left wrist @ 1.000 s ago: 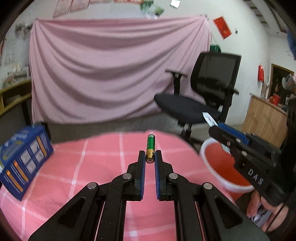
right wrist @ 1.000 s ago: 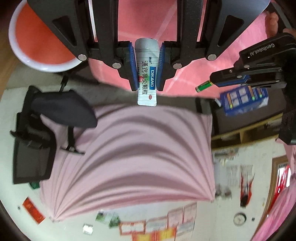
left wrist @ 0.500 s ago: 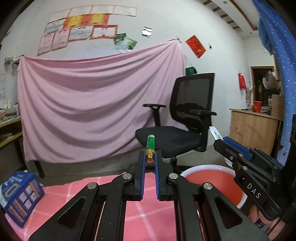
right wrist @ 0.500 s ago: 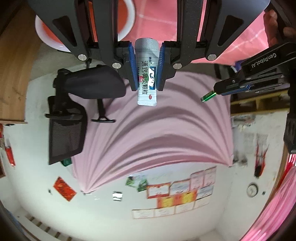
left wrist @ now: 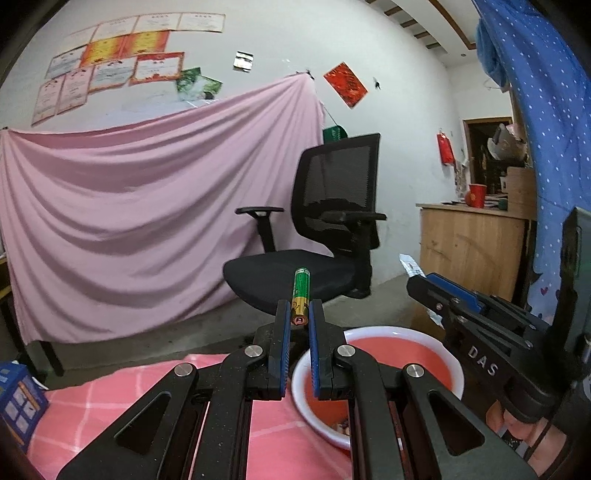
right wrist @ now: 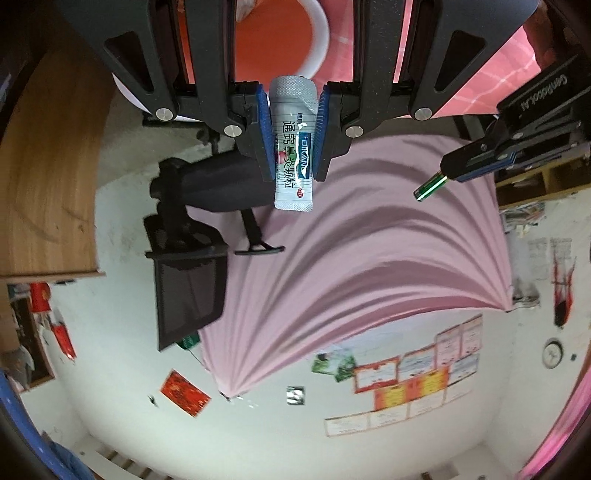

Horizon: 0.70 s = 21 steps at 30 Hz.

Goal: Collect trash
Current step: 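Lift battery and sachet and carry both over the red bucket, then open both grippers over the red bucket to drop battery and sachet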

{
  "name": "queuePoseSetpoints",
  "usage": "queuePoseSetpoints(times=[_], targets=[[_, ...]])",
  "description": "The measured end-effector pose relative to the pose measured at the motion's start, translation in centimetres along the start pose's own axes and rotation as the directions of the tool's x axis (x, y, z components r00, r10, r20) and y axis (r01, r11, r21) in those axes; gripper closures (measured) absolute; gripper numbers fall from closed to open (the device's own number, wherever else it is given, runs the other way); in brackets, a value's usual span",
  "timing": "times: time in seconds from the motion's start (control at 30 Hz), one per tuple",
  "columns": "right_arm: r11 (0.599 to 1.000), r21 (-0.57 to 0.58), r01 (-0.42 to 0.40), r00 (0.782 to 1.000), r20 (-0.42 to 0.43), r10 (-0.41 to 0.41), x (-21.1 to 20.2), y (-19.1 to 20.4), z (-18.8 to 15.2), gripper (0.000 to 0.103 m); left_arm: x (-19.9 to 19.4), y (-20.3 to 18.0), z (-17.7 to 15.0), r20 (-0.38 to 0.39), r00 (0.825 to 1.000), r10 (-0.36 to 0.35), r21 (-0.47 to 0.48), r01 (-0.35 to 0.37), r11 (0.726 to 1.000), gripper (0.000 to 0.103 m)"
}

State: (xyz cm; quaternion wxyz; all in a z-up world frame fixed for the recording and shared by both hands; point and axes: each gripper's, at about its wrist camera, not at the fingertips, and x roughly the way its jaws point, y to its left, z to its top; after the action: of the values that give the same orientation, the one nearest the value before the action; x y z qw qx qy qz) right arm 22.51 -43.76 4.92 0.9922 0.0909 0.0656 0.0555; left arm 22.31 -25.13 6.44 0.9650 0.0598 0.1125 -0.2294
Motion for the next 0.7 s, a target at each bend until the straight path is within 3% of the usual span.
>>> queuePoseSetpoints(times=[0.4,0.7], targets=[[0.993,0.095,0.074,0.989,-0.138,-0.060,1.7,-3.4,-1.1,0.085,3.7,-1.8,-1.5,-0.103,0.992,-0.077,-0.035,0.074,0.997,0.096],[0.983,0.150,0.105,0.967,-0.244,-0.066,3.1,-5.1,-2.1,0.084,6.4,-2.4,-2.9,-0.170,0.980,-0.106,-0.061,0.097,0.993,0.096]])
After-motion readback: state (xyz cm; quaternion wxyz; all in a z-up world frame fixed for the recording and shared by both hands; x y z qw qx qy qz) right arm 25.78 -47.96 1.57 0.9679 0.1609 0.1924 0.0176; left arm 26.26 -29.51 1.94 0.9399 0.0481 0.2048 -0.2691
